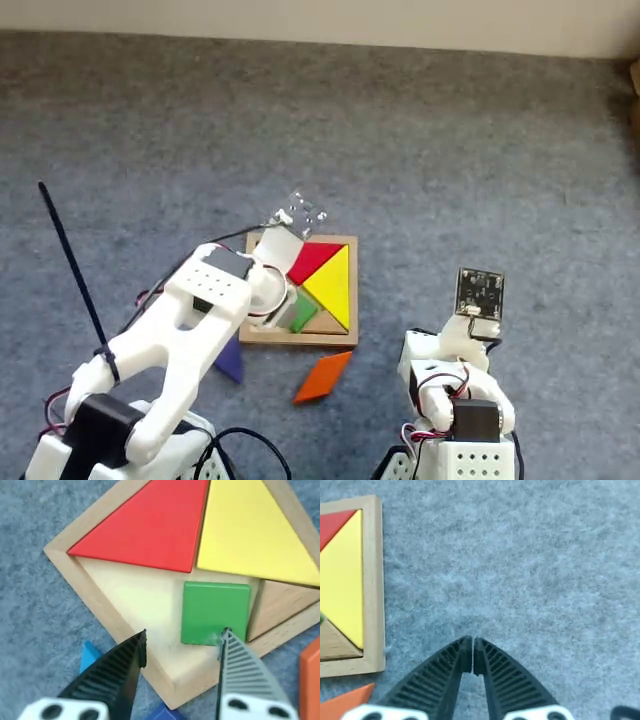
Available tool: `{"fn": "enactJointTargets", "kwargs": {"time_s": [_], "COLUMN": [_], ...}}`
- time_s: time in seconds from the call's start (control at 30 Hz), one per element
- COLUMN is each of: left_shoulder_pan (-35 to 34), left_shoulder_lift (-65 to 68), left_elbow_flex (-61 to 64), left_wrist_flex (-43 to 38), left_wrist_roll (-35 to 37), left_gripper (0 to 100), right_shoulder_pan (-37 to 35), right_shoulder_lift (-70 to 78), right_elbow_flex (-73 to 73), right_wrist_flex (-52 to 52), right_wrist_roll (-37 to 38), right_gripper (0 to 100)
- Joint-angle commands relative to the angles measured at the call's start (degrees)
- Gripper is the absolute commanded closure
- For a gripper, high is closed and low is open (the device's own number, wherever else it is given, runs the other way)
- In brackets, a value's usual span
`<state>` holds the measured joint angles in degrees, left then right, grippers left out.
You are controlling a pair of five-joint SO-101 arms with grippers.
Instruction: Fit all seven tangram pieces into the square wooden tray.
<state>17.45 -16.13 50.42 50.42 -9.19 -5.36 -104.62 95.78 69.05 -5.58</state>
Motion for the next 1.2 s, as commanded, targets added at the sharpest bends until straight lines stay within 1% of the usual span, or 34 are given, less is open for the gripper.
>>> {"fn": "enactJointTargets", "kwargs": {"time_s": [0.0, 0.13, 0.23, 0.27, 0.33, 0.5, 0.57, 0.63, 0.73, 0.93, 1.03, 1.17], "left_shoulder_pan": [-0.5, -0.5, -0.4, -0.3, 0.8, 6.4, 7.9, 8.3, 8.0, 8.8, 11.0, 16.1], "left_shoulder_lift": [-0.4, 8.0, 12.9, 13.6, 13.9, 13.7, 12.0, 9.0, 3.6, -3.6, -5.5, -7.4], "left_elbow_flex": [-0.8, -7.3, -12.5, -13.8, -14.9, -15.3, -15.1, -14.7, -14.7, -12.6, -9.3, -5.2], "left_wrist_flex": [-1.8, -1.1, 2.5, 3.1, 3.3, 3.4, 3.4, 3.6, 6.2, 11.1, 11.3, 11.3], "left_wrist_roll": [-0.3, -0.2, 0.4, 1.6, 3.4, 3.8, 4.0, 6.1, 7.5, 7.6, 7.6, 7.9], "left_gripper": [77, 77, 77, 77, 77, 77, 77, 77, 77, 77, 77, 77], "right_shoulder_pan": [0.6, 0.6, 0.6, 0.6, 0.6, 0.6, 0.6, 0.6, 0.6, 0.6, 0.6, 0.6], "right_shoulder_lift": [-0.7, -0.7, -0.7, -0.7, -0.7, -0.7, -0.7, -0.8, -1.0, -1.0, -1.0, -1.0], "right_elbow_flex": [6.9, 6.9, 6.9, 6.9, 6.9, 7.0, 7.0, 7.0, 7.1, 7.1, 7.1, 7.1], "right_wrist_flex": [0.2, 0.2, 0.2, 0.2, 0.2, 0.2, 0.2, 0.2, 0.2, 0.2, 0.2, 0.2], "right_wrist_roll": [-0.4, -0.4, -0.4, -0.4, -0.4, -0.4, -0.4, -0.4, -0.4, -0.4, -0.4, -0.4], "right_gripper": [97.4, 97.4, 97.4, 97.4, 97.4, 97.4, 97.4, 97.4, 97.4, 97.4, 97.4, 97.4]}}
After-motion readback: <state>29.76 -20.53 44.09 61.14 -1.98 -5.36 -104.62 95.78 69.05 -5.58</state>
